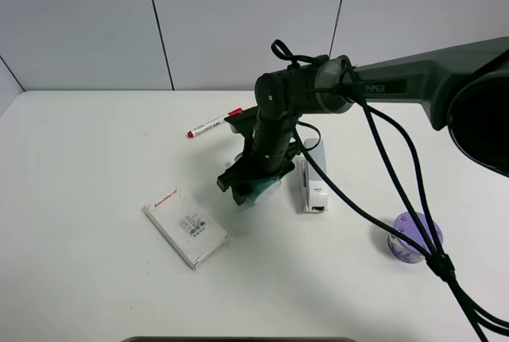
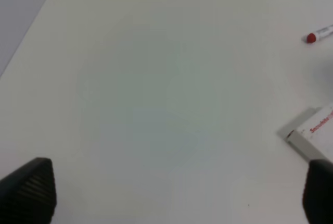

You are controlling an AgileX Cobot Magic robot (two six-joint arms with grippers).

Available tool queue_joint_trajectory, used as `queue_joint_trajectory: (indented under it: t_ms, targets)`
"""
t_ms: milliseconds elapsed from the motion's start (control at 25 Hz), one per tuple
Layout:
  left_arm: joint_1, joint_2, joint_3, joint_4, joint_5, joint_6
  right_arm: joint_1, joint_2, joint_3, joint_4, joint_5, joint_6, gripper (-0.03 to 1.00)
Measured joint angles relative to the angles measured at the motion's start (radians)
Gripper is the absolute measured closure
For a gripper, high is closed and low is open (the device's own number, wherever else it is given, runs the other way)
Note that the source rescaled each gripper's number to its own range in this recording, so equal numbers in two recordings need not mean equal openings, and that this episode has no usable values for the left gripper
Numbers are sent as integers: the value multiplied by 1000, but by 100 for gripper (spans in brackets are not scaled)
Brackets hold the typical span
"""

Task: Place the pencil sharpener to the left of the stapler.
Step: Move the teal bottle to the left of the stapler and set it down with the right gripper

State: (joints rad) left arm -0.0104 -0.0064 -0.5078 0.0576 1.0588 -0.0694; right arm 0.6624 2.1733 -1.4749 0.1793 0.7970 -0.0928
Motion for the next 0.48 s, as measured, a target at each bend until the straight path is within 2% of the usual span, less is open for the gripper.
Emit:
queue_joint_trajectory:
  t_ms: [480]
  targets:
    - [0,0,0,0,0,0,0,0,0,0,-28,0,97]
